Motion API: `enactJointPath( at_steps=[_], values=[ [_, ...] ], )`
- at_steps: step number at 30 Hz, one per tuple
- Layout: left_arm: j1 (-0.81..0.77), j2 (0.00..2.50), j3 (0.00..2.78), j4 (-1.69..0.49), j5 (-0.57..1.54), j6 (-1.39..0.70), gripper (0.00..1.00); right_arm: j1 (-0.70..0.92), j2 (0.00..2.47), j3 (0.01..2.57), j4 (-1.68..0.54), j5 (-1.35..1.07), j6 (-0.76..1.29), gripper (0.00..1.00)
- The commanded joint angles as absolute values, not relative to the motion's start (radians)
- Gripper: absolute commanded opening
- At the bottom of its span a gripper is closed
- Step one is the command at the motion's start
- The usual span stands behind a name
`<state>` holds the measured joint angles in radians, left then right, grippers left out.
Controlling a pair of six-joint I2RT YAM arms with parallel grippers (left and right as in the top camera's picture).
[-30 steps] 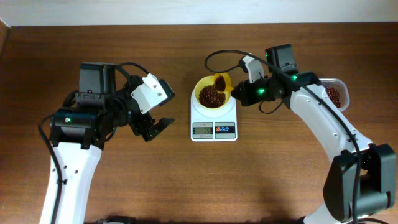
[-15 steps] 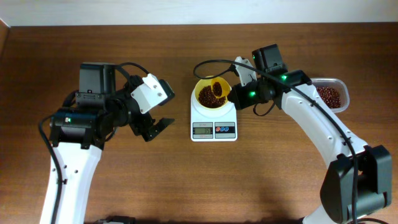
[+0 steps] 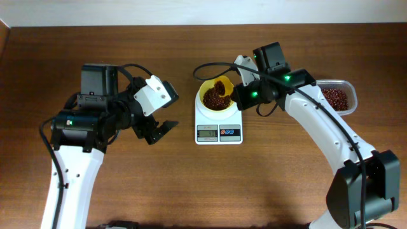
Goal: Scoop item into bowl and weigh 50g on scale
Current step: 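Tilt the scoop with the right gripper to pour beans into the bowl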
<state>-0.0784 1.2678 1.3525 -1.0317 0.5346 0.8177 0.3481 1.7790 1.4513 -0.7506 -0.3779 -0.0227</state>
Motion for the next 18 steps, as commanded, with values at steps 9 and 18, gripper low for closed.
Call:
enactJointPath(
  at_steps=[9, 18],
  values=[
    [-0.081, 1.262, 1.368, -1.031, 0.535, 0.808, 0.99, 0.362, 1.766, 1.510, -0.795, -0.324, -0.022, 0.04],
    [-0.081, 1.262, 1.368, -1.031, 0.535, 0.808, 0.99, 0.368, 1.768, 1.512, -0.804, -0.310, -0.022, 0.04]
  ],
)
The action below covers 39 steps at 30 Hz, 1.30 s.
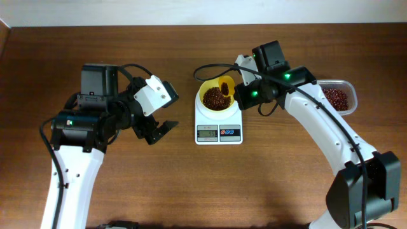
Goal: Scoop item into bowl and weigh 50g on scale
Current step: 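Tilt the scoop with the right gripper to pour beans into the bowl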
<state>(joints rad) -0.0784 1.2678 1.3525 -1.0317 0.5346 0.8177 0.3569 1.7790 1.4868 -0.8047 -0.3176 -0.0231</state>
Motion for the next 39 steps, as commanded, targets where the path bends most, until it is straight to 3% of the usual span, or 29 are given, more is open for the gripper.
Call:
enactJointPath(
  at_steps=[1, 39],
  values=[
    [-0.081, 1.262, 1.368, -1.031, 0.535, 0.808, 0.99, 0.367, 1.768, 1.512, -0.804, -0.309, -0.022, 0.04],
    [-0.081, 1.262, 1.368, -1.031, 0.535, 0.808, 0.99, 0.419, 1.773, 1.535, -0.817, -0.242, -0.068, 0.04]
  ],
)
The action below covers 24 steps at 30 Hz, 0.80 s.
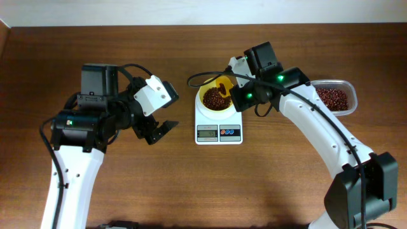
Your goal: Scoop item into bowl and weigh 50g on scale
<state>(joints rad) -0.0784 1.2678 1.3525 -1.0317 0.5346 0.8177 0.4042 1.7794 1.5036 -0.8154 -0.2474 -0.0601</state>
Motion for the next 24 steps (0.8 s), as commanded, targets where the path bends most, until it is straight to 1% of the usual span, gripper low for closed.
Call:
enactJointPath(
  at_steps=[1, 3, 6, 8, 11, 22, 24],
  values=[
    [-0.081, 1.262, 1.368, -1.031, 0.535, 0.808, 0.99, 0.419, 1.784, 1.530, -0.824, -0.215, -0.068, 0.04],
    [-0.081, 1.262, 1.368, -1.031, 0.535, 0.808, 0.99, 0.420, 1.779, 1.544, -0.818, -0.247, -0.067, 0.04],
    [-0.081, 1.262, 1.368, -1.031, 0.535, 0.808, 0.99, 0.419, 1.792, 1.538, -0.834, -0.192, -0.068, 0.04],
    [-0.081, 1.262, 1.368, -1.031, 0.535, 0.808, 0.99, 0.424, 1.783, 1.548, -0.826, -0.233, -0.068, 0.04],
    [-0.081, 1.262, 1.368, -1.031, 0.535, 0.808, 0.99, 0.425, 1.793, 1.547, -0.832, -0.190, -0.068, 0.04],
    [-0.081, 1.262, 1.368, -1.031, 0.535, 0.808, 0.99, 0.425, 1.784, 1.578, -0.830, -0.226, -0.072, 0.04],
    [-0.081, 1.262, 1.368, -1.031, 0.535, 0.808, 0.99, 0.426, 1.791, 1.565, -0.841, -0.201, -0.072, 0.04]
  ],
)
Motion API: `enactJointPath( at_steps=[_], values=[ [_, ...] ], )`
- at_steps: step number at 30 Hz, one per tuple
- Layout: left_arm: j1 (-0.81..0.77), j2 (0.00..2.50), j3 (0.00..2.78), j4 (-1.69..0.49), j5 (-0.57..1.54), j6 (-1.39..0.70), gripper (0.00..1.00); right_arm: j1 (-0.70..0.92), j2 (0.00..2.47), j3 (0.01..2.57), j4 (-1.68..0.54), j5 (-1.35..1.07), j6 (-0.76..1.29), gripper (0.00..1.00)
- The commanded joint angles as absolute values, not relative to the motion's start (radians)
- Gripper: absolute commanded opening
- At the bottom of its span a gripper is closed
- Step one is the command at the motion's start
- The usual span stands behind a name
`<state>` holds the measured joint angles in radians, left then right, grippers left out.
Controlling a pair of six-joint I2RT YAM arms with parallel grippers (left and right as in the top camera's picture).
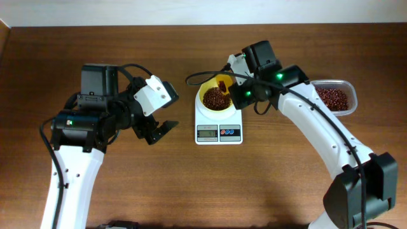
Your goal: Scoop item into bowl and weigh 50g on scale
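Note:
A yellow bowl (215, 100) holding red beans stands on the white scale (218, 130), whose display faces the front. My right gripper (234, 83) is shut on a yellow scoop (223, 82), which is tilted over the bowl's far right rim with a few beans in it. The gripper's fingers are mostly hidden under the wrist. My left gripper (160, 131) hangs open and holds nothing, well to the left of the scale.
A clear plastic tub (334, 97) of red beans sits at the far right of the table, behind the right arm's forearm. The brown table's back edge runs just behind the bowl.
The right wrist has shifted slightly toward the back left, and the scoop sits a little higher over the bowl's far rim. The left arm has not moved.
The scoop first hung over the bowl, full of beans. Then it sat at the bowl's right rim with fewer beans showing. After that the right arm was further left with the scoop low in the bowl, and now it is slightly raised.

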<state>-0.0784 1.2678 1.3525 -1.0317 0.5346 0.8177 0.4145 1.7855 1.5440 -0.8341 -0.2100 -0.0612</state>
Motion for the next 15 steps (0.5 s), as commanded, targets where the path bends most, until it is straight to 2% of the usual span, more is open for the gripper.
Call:
enactJointPath(
  at_steps=[1, 15],
  values=[
    [-0.081, 1.262, 1.368, -1.031, 0.535, 0.808, 0.99, 0.427, 1.789, 1.569, -0.836, -0.229, -0.072, 0.04],
    [-0.081, 1.262, 1.368, -1.031, 0.535, 0.808, 0.99, 0.438, 1.792, 1.578, -0.831, -0.180, -0.072, 0.04]
  ],
)
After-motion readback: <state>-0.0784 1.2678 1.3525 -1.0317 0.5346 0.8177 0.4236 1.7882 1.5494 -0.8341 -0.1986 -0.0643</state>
